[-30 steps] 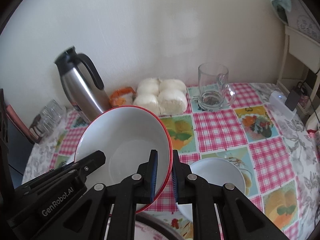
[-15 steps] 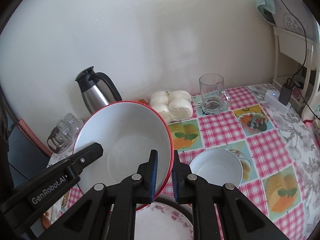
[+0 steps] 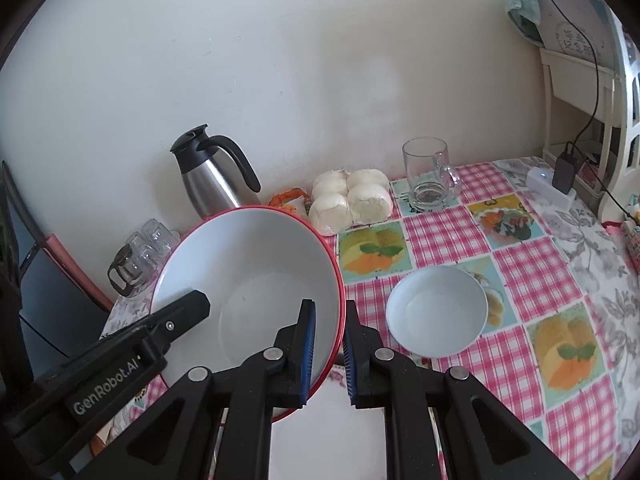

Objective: Organize plates and bowls
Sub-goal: 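Lower the red-rimmed bowl onto the floral plate inside the basin, then open both tools to release the red-rimmed bowl rim in the basin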

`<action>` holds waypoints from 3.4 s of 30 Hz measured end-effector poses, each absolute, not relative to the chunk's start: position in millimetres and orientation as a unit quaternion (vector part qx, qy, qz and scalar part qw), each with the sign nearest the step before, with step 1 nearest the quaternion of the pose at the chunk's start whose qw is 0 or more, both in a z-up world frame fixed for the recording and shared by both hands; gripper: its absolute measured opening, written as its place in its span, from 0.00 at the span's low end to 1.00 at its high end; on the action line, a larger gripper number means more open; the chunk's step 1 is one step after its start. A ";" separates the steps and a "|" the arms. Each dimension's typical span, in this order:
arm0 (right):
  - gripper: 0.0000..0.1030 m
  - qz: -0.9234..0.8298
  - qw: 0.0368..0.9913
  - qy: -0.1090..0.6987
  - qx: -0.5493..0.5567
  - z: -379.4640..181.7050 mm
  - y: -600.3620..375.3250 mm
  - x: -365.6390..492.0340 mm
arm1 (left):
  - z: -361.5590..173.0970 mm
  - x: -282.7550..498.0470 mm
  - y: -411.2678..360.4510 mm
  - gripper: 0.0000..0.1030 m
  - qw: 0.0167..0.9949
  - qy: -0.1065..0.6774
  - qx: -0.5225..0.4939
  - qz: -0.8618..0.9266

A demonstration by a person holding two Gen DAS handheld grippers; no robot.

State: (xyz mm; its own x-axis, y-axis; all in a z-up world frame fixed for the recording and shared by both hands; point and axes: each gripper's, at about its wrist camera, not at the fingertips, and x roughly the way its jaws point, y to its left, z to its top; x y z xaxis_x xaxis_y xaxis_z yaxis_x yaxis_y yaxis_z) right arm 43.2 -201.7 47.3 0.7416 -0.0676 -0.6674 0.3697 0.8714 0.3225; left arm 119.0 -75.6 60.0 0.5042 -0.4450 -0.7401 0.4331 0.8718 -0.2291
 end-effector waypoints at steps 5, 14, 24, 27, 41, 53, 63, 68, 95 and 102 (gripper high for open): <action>0.14 -0.116 0.900 0.348 0.234 39.2 -198.3 37.4 | 52.5 115.1 -68.4 0.12 0.861 0.441 -0.013 -0.255; 0.14 -0.113 0.883 0.382 0.248 13.7 -190.7 34.0 | 26.6 112.5 -61.9 0.12 0.845 0.478 -0.008 -0.239; 0.14 -0.120 0.857 0.426 0.266 -21.3 -197.0 37.3 | -8.2 117.3 -69.2 0.12 0.816 0.531 0.006 -0.229; 0.14 -0.124 0.847 0.442 0.269 -32.3 -197.7 38.8 | -19.3 119.4 -71.1 0.12 0.805 0.551 0.011 -0.223; 0.14 -0.128 0.830 0.475 0.262 -51.8 -192.6 45.2 | -39.7 126.5 -73.9 0.12 0.784 0.585 0.025 -0.207; 0.14 -0.127 0.826 0.480 0.266 -55.8 -193.7 46.3 | -43.2 127.3 -76.0 0.12 0.782 0.588 0.034 -0.204; 0.15 -0.125 0.826 0.479 0.270 -56.5 -194.6 46.5 | -42.8 127.8 -75.8 0.12 0.782 0.589 0.031 -0.204; 0.15 -0.124 0.826 0.478 0.273 -57.3 -195.1 46.2 | -43.0 129.1 -73.7 0.12 0.780 0.592 0.020 -0.203; 0.20 -0.157 0.871 0.403 0.234 -18.7 -195.9 38.1 | -7.3 137.7 -34.9 0.28 0.825 0.545 -0.027 -0.144; 0.56 -0.171 0.867 0.409 0.227 -21.6 -198.2 38.5 | -13.4 142.1 -27.0 0.63 0.823 0.555 -0.035 -0.114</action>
State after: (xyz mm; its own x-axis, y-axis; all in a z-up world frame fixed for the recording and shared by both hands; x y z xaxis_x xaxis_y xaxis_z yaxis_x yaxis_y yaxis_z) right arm 38.5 -198.2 -21.6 0.6073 -0.1108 -0.7867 0.4819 0.8386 0.2539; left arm 142.1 -27.0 -13.4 0.3578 -0.2274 -0.9057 0.1486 0.9714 -0.1852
